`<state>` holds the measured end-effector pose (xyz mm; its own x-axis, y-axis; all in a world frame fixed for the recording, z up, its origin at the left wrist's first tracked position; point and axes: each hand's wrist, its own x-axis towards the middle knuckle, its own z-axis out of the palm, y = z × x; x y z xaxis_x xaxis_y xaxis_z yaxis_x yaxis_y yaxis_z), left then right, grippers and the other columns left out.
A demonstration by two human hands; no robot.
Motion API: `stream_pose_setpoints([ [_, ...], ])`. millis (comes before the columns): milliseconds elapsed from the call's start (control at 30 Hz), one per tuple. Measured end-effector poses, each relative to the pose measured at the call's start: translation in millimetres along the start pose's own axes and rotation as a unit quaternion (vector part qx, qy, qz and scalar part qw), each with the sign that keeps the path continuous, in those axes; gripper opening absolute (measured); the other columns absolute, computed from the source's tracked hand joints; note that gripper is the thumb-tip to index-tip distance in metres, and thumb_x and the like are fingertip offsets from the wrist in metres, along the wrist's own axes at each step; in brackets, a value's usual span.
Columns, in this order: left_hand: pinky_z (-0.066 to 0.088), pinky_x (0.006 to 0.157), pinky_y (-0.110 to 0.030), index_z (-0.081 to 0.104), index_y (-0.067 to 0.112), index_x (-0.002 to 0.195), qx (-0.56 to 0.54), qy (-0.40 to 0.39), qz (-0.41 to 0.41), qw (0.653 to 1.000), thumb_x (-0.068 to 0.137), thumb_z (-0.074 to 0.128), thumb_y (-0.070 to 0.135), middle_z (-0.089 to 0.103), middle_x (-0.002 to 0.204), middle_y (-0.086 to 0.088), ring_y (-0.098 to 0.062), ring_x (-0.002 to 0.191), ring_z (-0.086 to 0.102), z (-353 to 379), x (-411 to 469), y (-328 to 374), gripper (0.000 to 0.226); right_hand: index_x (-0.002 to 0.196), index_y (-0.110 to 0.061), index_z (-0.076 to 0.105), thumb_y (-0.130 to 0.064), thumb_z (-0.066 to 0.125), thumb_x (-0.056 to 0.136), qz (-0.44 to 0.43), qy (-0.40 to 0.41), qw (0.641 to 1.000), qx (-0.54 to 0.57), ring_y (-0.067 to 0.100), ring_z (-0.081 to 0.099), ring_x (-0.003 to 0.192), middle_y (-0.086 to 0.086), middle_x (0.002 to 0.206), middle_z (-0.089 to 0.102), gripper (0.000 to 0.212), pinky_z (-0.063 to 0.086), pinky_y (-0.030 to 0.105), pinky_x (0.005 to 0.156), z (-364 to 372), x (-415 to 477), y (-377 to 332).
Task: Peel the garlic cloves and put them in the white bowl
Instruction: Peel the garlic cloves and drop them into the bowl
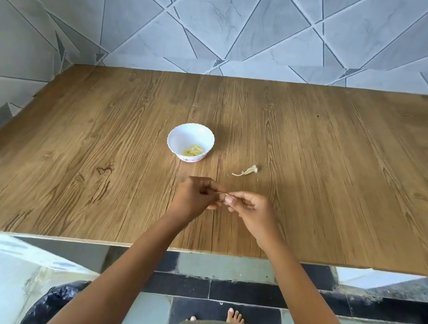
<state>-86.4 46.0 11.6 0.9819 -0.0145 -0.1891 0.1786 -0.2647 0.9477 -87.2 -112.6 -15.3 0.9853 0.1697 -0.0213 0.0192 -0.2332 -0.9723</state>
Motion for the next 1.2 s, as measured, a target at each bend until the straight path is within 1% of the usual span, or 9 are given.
stream_pose_setpoints([
  [133, 0.056, 0.064, -0.022, 0.071, 0.0, 0.09, 0.089, 0.02, 0.012, 0.996, 0.083, 0.068, 0.002, 0.069, 0.07, -0.009, -0.01, 0.06, 0.064, -4, 3, -7, 0.007, 0.087, -0.011, 0.072, -0.009, 0.067, 0.085, 0.002, 0.011, 1.0, -0.007, -0.005, 0.059, 0.06, 0.003, 0.074, 0.07, 0.005, 0.046, 0.01, 0.061, 2, 2, 3],
  [267, 0.041, 0.066, -0.001, 0.075, 0.008, 0.091, 0.282, 0.032, 0.102, 0.953, 0.083, 0.056, -0.007, 0.071, 0.083, 0.002, -0.006, 0.075, 0.06, -7, 6, -6, 0.025, 0.08, -0.026, 0.069, -0.016, 0.069, 0.084, 0.008, 0.025, 0.999, -0.043, 0.0, 0.059, 0.061, -0.006, 0.067, 0.067, 0.011, 0.048, 0.021, 0.062, 0, 3, 6],
  [400, 0.054, 0.069, -0.029, 0.075, 0.014, 0.086, 0.292, 0.08, 0.118, 0.946, 0.081, 0.065, 0.005, 0.072, 0.077, 0.002, -0.013, 0.074, 0.066, -4, 6, -5, 0.014, 0.076, -0.028, 0.067, -0.02, 0.073, 0.081, 0.018, 0.041, 0.999, -0.031, 0.012, 0.063, 0.062, 0.008, 0.072, 0.071, 0.011, 0.049, 0.026, 0.058, 0, 3, 3],
  [467, 0.054, 0.067, -0.03, 0.071, 0.019, 0.08, 0.291, 0.104, 0.101, 0.946, 0.078, 0.073, 0.017, 0.07, 0.074, 0.009, -0.009, 0.072, 0.065, -4, 5, -4, 0.003, 0.076, -0.026, 0.068, -0.02, 0.073, 0.081, 0.028, 0.047, 0.998, -0.015, 0.014, 0.062, 0.061, 0.009, 0.073, 0.071, 0.009, 0.049, 0.024, 0.054, 0, 4, 3],
  [767, 0.051, 0.059, -0.015, 0.07, 0.001, 0.091, 0.055, -0.033, 0.009, 0.998, 0.085, 0.068, 0.008, 0.068, 0.072, -0.008, -0.007, 0.062, 0.064, -6, 5, 11, 0.009, 0.084, -0.01, 0.068, -0.006, 0.065, 0.086, 0.019, 0.003, 0.998, 0.065, 0.001, 0.059, 0.061, 0.004, 0.073, 0.067, 0.005, 0.049, 0.016, 0.059, 1, 4, -5],
  [867, 0.05, 0.056, -0.013, 0.066, -0.006, 0.096, -0.005, -0.033, -0.029, 0.999, 0.086, 0.065, 0.004, 0.066, 0.072, -0.009, -0.002, 0.056, 0.062, -6, 5, 12, 0.015, 0.079, -0.01, 0.068, -0.005, 0.066, 0.086, -0.1, 0.062, 0.991, -0.061, 0.0, 0.057, 0.06, -0.004, 0.07, 0.066, 0.008, 0.046, 0.012, 0.058, 7, 5, 0],
  [1033, 0.05, 0.054, -0.014, 0.065, 0.001, 0.086, -0.147, -0.033, -0.098, 0.984, 0.086, 0.065, 0.004, 0.067, 0.073, -0.009, -0.005, 0.057, 0.063, -6, 3, 6, 0.003, 0.08, -0.006, 0.066, 0.004, 0.065, 0.079, -0.319, 0.132, 0.898, -0.273, 0.008, 0.057, 0.063, -0.001, 0.075, 0.066, 0.01, 0.044, 0.018, 0.055, 10, 10, 11],
  [1100, 0.052, 0.056, -0.015, 0.065, 0.002, 0.083, -0.158, -0.037, -0.103, 0.981, 0.084, 0.067, 0.004, 0.067, 0.071, -0.007, -0.007, 0.059, 0.064, -8, 3, 4, 0.002, 0.082, -0.008, 0.067, -0.001, 0.066, 0.082, -0.275, 0.1, 0.927, -0.236, 0.006, 0.058, 0.064, -0.003, 0.076, 0.067, 0.008, 0.045, 0.014, 0.058, 9, 11, 12],
  [1200, 0.054, 0.06, -0.017, 0.066, 0.002, 0.085, -0.075, -0.02, -0.035, 0.996, 0.083, 0.068, -0.001, 0.066, 0.069, -0.003, -0.007, 0.06, 0.063, -9, 5, 3, 0.005, 0.081, -0.009, 0.068, -0.008, 0.065, 0.087, -0.005, 0.012, 1.0, 0.003, 0.009, 0.062, 0.065, -0.001, 0.071, 0.067, 0.007, 0.05, 0.015, 0.061, 8, 9, -4],
])
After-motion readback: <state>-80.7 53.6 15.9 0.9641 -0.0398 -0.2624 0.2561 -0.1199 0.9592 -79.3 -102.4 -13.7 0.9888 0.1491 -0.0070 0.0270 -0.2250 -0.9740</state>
